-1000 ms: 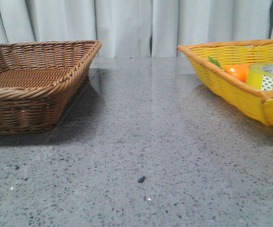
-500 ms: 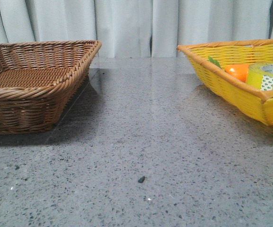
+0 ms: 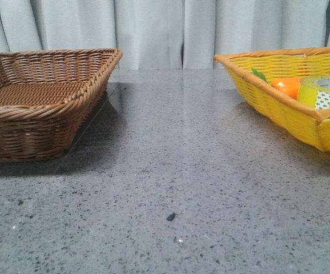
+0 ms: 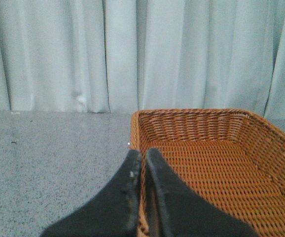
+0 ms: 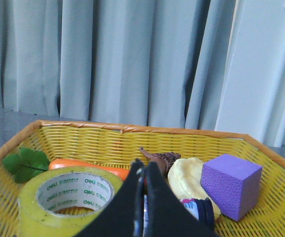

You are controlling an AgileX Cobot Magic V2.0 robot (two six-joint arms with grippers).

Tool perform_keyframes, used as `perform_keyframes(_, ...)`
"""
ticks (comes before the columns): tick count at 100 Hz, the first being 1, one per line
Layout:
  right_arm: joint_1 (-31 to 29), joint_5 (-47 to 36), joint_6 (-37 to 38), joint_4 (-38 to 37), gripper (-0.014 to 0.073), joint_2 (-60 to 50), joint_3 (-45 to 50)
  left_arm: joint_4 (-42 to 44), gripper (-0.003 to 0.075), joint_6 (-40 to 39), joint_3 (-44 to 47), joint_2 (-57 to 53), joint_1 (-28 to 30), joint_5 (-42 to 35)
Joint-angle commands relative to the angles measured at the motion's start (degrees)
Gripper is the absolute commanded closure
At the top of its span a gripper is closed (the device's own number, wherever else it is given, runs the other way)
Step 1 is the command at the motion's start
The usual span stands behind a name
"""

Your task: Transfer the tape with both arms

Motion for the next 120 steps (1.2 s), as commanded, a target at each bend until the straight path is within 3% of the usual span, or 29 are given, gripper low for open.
perform_keyframes(1, -0.3, 0.2, -0.3, 3.1, 0.066, 4.2, -5.6, -0.5, 0.0741, -0.6, -4.6, 3.9, 0.1, -3.5)
perform_keyframes(12, -0.3, 5.0, -0.3, 7.9, 0.066, 9.7, -11.4, -0.5, 0.0741, -0.6, -7.2, 7.7, 0.1, -3.5)
perform_keyframes(39, -0.3, 18.7, -0.3, 9.5, 0.0635, 26.5, -25.5, -0.5, 0.0741, -0.6, -11.4, 15.9, 0.1, -3.6)
perform_keyframes(56, 1.1, 26.3, -1.1, 13.4, 0.0429, 37.1, -33.7, -0.5, 0.0741, -0.6, -11.7, 18.7, 0.1, -3.7)
perform_keyframes(68, 5.5, 31.4, -1.1, 13.5, 0.0279, 44.1, -38.8, -0.5, 0.0741, -0.6, -11.7, 19.3, 0.1, -3.9)
perform_keyframes(96, 18.2, 40.1, -1.1, 13.5, 0.0274, 60.9, -49.3, -0.5, 0.0741, -0.6, -11.7, 19.3, 0.1, -4.0)
perform_keyframes(120, 20.0, 45.0, -1.1, 13.5, 0.0274, 71.4, -54.4, -0.5, 0.0741, -0.6, -11.7, 19.3, 0.1, -4.0)
